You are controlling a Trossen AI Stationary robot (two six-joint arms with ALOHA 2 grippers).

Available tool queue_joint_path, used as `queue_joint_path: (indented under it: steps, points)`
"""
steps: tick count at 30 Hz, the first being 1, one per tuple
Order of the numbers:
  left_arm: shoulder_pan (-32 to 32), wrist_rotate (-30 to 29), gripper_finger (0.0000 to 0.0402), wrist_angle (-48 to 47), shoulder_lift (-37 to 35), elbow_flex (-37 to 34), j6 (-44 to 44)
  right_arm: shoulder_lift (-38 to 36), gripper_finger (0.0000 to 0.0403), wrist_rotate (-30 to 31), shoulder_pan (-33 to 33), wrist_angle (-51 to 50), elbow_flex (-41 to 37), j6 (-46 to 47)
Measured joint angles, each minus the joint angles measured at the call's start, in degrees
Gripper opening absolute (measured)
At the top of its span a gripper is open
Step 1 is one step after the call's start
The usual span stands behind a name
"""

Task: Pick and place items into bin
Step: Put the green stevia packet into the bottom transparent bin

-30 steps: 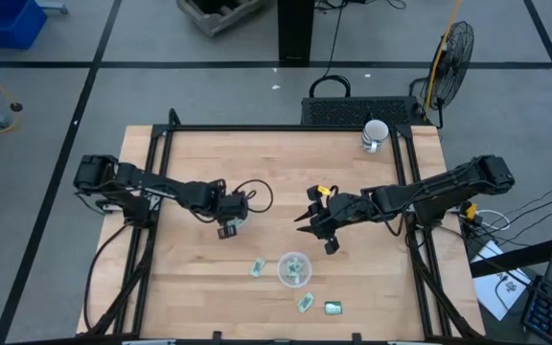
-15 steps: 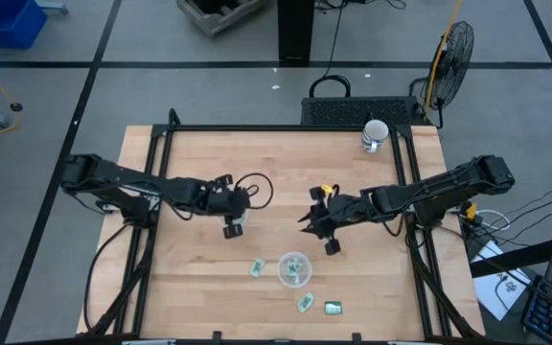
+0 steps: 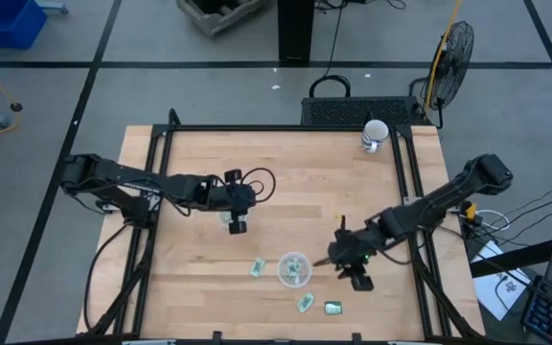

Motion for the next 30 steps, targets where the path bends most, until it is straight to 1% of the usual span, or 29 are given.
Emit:
queue_joint_path:
  steps: [3,6,9,13,14,16,18,22,26,30]
  points:
    - [0.77,-0.33,0.0053,1.77,0.00,0.00,0.08,0.57,0.0105,4.24,2.65,3.08,-2.70,0.21]
    - [1.41,-0.41,0.0053,2.22,0.00,0.00,0.97,0.61,0.0105,7.58,4.47,10.57,-8.81,2.81]
    - [1.99,-0.45,0.0053,2.30,0.00,0.00,1.05,0.62,0.0105,10.13,6.03,23.73,-15.96,8.34]
    - [2.85,-0.45,0.0053,2.29,0.00,0.00,1.07,0.64,0.0105,14.36,9.35,44.37,-24.35,15.02]
    - [3.14,-0.45,0.0053,2.29,0.00,0.00,1.07,0.64,0.0105,15.92,10.36,48.40,-25.91,15.90]
    - [3.58,-0.45,0.0053,2.29,0.00,0.00,1.07,0.64,0.0105,18.57,12.34,52.68,-27.81,16.33]
    - [4.11,-0.43,0.0053,2.40,0.00,0.00,1.09,0.64,0.0105,20.93,13.94,53.15,-28.23,15.80]
    - [5.24,-0.45,0.0053,3.01,0.00,0.00,1.09,0.98,0.0105,24.05,15.78,52.51,-27.38,11.46]
    - [6.35,-0.42,0.0053,3.29,0.00,0.00,1.10,3.16,0.0105,24.07,15.61,50.15,-22.59,9.44]
    - [7.30,-0.44,0.0053,4.50,0.00,0.00,1.09,8.23,0.0105,23.23,15.65,41.78,-16.13,10.10]
